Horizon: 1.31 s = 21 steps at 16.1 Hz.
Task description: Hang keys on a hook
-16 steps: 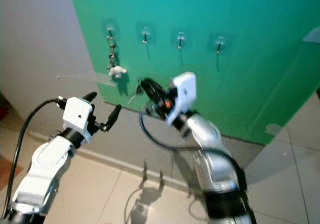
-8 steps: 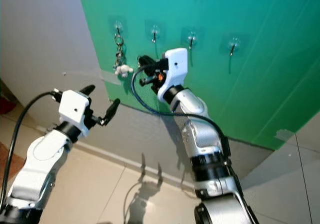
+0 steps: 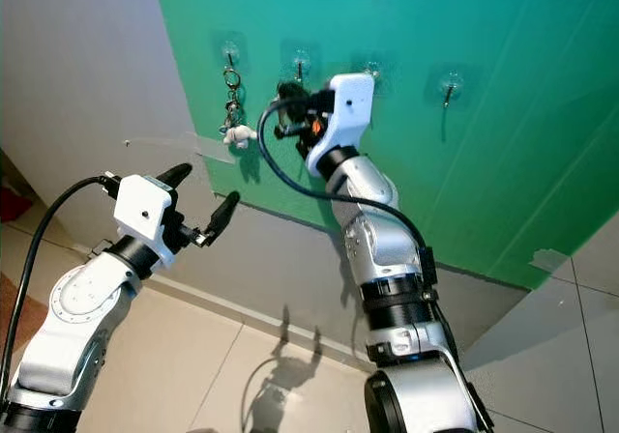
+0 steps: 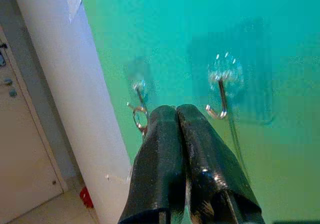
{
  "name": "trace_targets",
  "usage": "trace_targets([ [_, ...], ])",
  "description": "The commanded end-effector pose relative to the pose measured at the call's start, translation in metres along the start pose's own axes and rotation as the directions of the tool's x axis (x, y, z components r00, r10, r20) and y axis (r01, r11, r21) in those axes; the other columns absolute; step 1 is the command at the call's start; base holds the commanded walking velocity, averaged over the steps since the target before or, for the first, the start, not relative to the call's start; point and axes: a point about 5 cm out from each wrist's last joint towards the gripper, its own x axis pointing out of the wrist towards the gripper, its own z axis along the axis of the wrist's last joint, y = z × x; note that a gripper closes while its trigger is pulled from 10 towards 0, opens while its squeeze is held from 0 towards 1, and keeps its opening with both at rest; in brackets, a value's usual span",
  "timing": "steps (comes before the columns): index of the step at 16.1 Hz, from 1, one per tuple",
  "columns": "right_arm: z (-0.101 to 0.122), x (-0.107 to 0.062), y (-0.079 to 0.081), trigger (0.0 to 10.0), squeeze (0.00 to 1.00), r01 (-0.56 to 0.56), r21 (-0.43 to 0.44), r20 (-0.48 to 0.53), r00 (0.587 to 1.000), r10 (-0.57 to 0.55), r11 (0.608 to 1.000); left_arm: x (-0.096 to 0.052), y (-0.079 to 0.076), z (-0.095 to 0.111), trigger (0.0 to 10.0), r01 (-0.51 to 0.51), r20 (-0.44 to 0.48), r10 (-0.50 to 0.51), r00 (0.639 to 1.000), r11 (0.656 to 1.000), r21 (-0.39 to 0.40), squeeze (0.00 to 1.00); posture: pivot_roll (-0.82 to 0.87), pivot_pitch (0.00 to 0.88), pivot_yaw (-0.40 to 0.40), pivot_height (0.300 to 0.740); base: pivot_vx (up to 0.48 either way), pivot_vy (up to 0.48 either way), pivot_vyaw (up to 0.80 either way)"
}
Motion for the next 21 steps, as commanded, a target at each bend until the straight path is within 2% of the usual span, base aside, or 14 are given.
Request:
trace_targets([
  [1, 0.008, 0.004, -0.002, 10.0, 0.0, 0.022, 0.016, 0.049, 0.999, -0.023, 1.0, 0.001, -0.001, 0.004, 10.0, 0.014, 0.015, -0.014, 1.0, 1.0, -0.001, 0.0, 0.07, 0.0, 0.001, 0.74, 0.0, 0.0, 0.0],
  [5, 0.007, 0.007, -0.006, 10.0, 0.0, 0.066, 0.022, 0.046, 0.997, -0.067, 0.998, 0.002, -0.005, 0.004, 10.0, 0.025, 0.018, -0.025, 1.0, 1.0, -0.01, 0.0, 0.07, 0.0, 0.001, 0.74, 0.0, 0.0, 0.0],
  [8, -0.011, 0.005, -0.012, 10.0, 0.0, 0.1, -0.011, -0.068, 0.993, -0.101, 0.995, 0.0, -0.005, 0.004, 10.0, 0.024, 0.017, -0.024, 1.0, 1.0, -0.011, 0.0, 0.08, 0.0, -0.005, 0.74, 0.0, 0.0, 0.0],
  [11, -0.022, 0.002, -0.016, 10.0, 0.0, 0.142, -0.014, -0.127, 0.982, -0.143, 0.99, -0.001, -0.005, 0.004, 10.0, 0.023, 0.015, -0.023, 1.0, 1.0, -0.01, 0.0, 0.08, 0.0, -0.004, 0.74, 0.0, 0.0, 0.0],
  [16, -0.025, -0.004, -0.018, 10.0, 0.0, 0.151, -0.011, -0.128, 0.98, -0.151, 0.988, 0.0, -0.005, 0.004, 10.0, 0.031, 0.017, -0.031, 0.999, 0.999, -0.009, 0.0, 0.08, 0.0, 0.006, 0.74, 0.0, 0.0, 0.0],
  [19, -0.031, -0.019, -0.02, 10.0, 0.0, 0.135, -0.03, -0.138, 0.981, -0.138, 0.99, -0.002, -0.003, 0.0, 10.0, 0.004, 0.013, -0.004, 1.0, 0.999, -0.037, 0.0, 0.07, 0.0, 0.004, 0.74, 0.0, 0.0, 0.0],
  [21, -0.059, -0.054, -0.029, 10.0, 0.0, 0.159, -0.089, -0.252, 0.952, -0.176, 0.983, -0.011, 0.0, -0.018, 10.0, -0.038, -0.058, 0.036, 0.998, 0.998, -0.04, 0.0, 0.06, 0.0, 0.003, 0.74, 0.0, 0.0, 0.0],
])
